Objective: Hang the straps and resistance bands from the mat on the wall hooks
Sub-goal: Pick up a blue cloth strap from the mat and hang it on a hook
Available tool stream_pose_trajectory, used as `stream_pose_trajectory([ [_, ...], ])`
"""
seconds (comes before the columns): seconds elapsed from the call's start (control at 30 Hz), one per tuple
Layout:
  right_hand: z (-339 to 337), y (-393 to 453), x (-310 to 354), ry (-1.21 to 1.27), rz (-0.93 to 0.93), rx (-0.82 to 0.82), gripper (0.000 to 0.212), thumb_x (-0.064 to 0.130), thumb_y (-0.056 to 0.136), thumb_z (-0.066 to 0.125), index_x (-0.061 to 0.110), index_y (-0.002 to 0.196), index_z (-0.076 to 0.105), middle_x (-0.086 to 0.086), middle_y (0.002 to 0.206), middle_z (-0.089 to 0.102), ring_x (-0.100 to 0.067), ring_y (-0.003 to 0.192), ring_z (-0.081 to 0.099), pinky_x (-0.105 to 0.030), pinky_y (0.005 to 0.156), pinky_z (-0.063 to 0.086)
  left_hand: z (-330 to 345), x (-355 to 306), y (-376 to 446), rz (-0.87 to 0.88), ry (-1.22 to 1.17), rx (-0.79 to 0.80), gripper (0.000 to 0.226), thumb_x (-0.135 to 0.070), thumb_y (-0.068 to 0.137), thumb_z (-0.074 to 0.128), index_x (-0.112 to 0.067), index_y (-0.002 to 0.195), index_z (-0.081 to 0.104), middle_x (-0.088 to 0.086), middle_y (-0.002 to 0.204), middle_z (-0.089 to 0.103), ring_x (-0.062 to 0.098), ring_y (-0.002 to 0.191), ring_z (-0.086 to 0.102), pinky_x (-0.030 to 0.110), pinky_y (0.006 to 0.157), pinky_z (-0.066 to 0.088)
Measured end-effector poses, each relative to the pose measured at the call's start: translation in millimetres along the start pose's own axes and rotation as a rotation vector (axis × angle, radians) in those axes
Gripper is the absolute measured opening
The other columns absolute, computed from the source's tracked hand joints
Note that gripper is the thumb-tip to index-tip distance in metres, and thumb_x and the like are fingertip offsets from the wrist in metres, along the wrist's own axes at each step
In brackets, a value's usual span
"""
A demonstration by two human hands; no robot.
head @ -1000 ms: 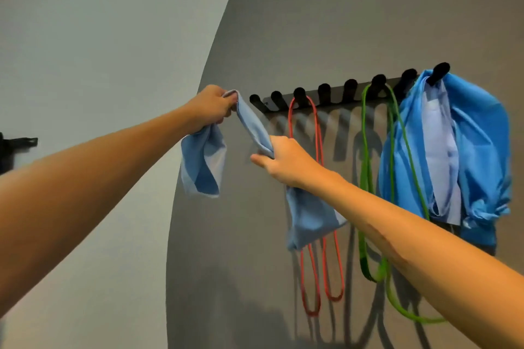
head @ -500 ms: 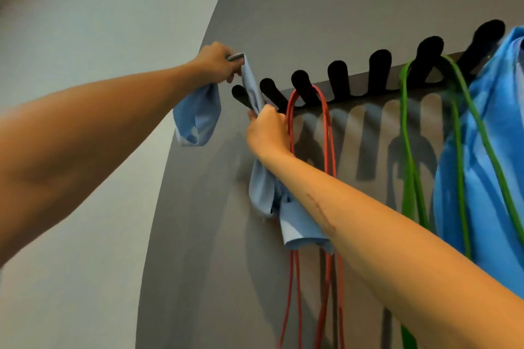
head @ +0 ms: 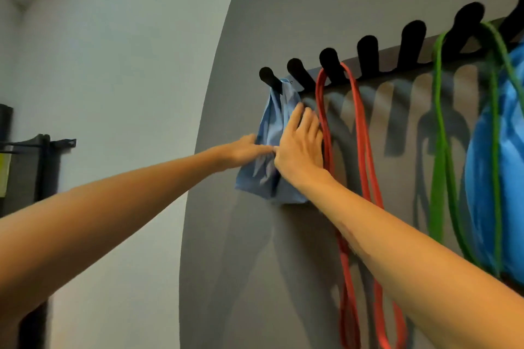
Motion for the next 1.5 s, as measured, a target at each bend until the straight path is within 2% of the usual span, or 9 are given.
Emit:
stream_pose_trajectory([
  [0.07, -4.4, -31.9, 29.3, -0.052, -0.138, -0.115, 0.101, 0.034, 0.087, 0.064, -0.008, 0.15, -0.002, -0.029, 0.159, 0.0, -0.041, 0.149, 0.0, -0.05, 0.121, 0.008, -15.3, 16.7, -38.6, 0.059, 0.197, -0.038, 0.057, -0.047, 0.086, 0.058, -0.014, 0.131, 0.042, 0.008, 0.128, 0.049, 0.02, 0.109, 0.048, 0.021, 0.081, 0.041],
  [0.13, -9.2, -62.3, 60.2, 0.114, -0.254, -0.113, 0.098, 0.028, 0.082, 0.069, -0.007, 0.151, 0.009, -0.028, 0.159, 0.005, -0.04, 0.149, 0.001, -0.053, 0.121, 0.009, -38.1, 35.2, -79.6, 0.07, 0.37, -0.044, 0.076, -0.043, 0.088, 0.063, -0.012, 0.147, 0.028, 0.007, 0.151, 0.033, 0.023, 0.134, 0.039, 0.026, 0.099, 0.036],
  [0.33, -40.7, -169.0, 176.0, 0.576, -0.437, 0.515, 0.098, 0.038, 0.089, 0.063, 0.017, 0.156, -0.005, 0.001, 0.164, -0.002, -0.012, 0.15, -0.004, -0.039, 0.122, 0.012, -99.3, 75.7, -234.9, 0.086, 0.55, 0.11, 0.107, -0.045, 0.077, 0.076, -0.019, 0.155, 0.006, -0.002, 0.162, 0.011, 0.014, 0.146, 0.017, 0.03, 0.119, 0.018],
  [0.5, -89.8, -259.2, 286.8, 0.76, -0.467, 0.668, 0.098, 0.05, 0.087, 0.066, 0.025, 0.156, 0.002, 0.008, 0.164, 0.006, -0.009, 0.149, 0.009, -0.032, 0.12, 0.016, -169.0, 114.3, -401.1, -0.013, 0.489, 0.076, 0.101, -0.048, 0.077, 0.074, -0.028, 0.154, 0.011, -0.01, 0.159, 0.018, 0.008, 0.144, 0.023, 0.03, 0.117, 0.023],
  [0.83, -189.0, -446.1, 492.9, 1.061, -0.75, 0.964, 0.098, 0.047, 0.081, 0.073, 0.031, 0.154, 0.009, 0.012, 0.16, 0.021, -0.008, 0.145, 0.024, -0.038, 0.116, 0.033, -274.9, 132.0, -767.9, -0.29, 0.385, -0.11, 0.085, -0.043, 0.08, 0.073, -0.031, 0.15, 0.025, -0.02, 0.151, 0.031, -0.002, 0.137, 0.033, 0.035, 0.103, 0.045],
  [1.03, -240.0, -585.2, 566.5, 1.208, -1.035, 1.275, 0.106, 0.048, 0.076, 0.076, 0.033, 0.155, 0.007, 0.018, 0.157, 0.025, 0.005, 0.141, 0.021, -0.017, 0.112, 0.024, -254.9, 94.8, -943.6, -0.604, 0.328, -0.126, 0.093, -0.052, 0.073, 0.071, -0.03, 0.151, 0.023, -0.018, 0.152, 0.031, 0.003, 0.136, 0.038, 0.028, 0.098, 0.048],
  [1.13, -260.9, -647.1, 585.4, 1.277, -1.137, 1.406, 0.109, 0.047, 0.075, 0.078, 0.032, 0.155, 0.006, 0.016, 0.158, 0.024, 0.005, 0.143, 0.02, -0.02, 0.114, 0.026, -224.8, 78.2, -1011.2, -0.708, 0.323, -0.175, 0.094, -0.046, 0.076, 0.074, -0.025, 0.151, 0.023, -0.015, 0.153, 0.032, 0.005, 0.136, 0.038, 0.021, 0.097, 0.046],
  [1.27, -285.7, -714.4, 611.2, 1.377, -1.26, 1.537, 0.11, 0.057, 0.071, 0.074, 0.035, 0.155, 0.005, 0.017, 0.158, 0.024, -0.001, 0.146, 0.019, -0.04, 0.118, 0.03, -190.9, 44.4, -1099.1, -0.949, 0.289, -0.354, 0.094, -0.045, 0.075, 0.076, -0.025, 0.151, 0.023, -0.015, 0.152, 0.033, 0.008, 0.136, 0.039, 0.032, 0.098, 0.048],
  [1.5, -359.2, -808.7, 645.1, 1.595, -1.42, 1.727, 0.109, 0.058, 0.071, 0.072, 0.039, 0.153, 0.003, 0.03, 0.146, 0.024, 0.006, 0.14, 0.023, -0.023, 0.111, 0.027, -144.0, -56.8, -1221.9, -1.342, 0.247, -0.752, 0.096, -0.046, 0.073, 0.076, -0.032, 0.151, 0.021, -0.018, 0.15, 0.036, 0.004, 0.136, 0.039, 0.04, 0.101, 0.047],
])
Point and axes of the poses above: each hand's wrist, its own y-axis towards the middle knuckle, its own z-axis out of the palm, x = y × z, the point moved 6 cm from there along y, towards the middle knuckle
